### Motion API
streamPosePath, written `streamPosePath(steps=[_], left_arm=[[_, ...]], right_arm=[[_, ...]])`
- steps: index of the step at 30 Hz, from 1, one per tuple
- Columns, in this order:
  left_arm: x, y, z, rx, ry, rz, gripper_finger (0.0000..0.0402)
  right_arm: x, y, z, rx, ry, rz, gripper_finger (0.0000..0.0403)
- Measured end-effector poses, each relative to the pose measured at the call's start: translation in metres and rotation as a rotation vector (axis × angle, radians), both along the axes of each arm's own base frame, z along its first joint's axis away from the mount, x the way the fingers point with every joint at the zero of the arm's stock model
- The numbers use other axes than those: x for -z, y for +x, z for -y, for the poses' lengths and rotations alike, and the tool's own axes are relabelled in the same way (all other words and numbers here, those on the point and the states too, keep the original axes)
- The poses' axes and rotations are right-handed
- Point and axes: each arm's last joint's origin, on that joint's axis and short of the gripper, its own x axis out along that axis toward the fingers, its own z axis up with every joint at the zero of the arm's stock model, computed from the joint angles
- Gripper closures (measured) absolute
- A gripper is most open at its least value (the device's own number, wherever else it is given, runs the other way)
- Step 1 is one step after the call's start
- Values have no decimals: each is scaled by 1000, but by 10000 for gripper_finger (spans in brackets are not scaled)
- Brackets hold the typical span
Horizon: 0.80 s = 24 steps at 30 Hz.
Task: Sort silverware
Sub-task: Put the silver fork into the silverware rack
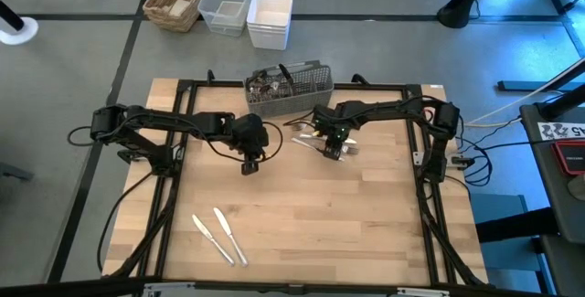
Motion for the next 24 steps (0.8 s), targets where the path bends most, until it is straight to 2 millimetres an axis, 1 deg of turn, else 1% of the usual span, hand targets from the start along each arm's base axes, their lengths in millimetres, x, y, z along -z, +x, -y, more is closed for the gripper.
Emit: streamPosePath(steps=[12,14,24], left_arm=[[0,0,0,5,4,0,361],[0,0,0,5,4,0,361],[0,0,0,6,5,0,361]], right_arm=[[1,-1,2,8,-46,-17,390],[0,-1,2,8,-46,-17,396],[0,-1,1,8,-44,-23,399]])
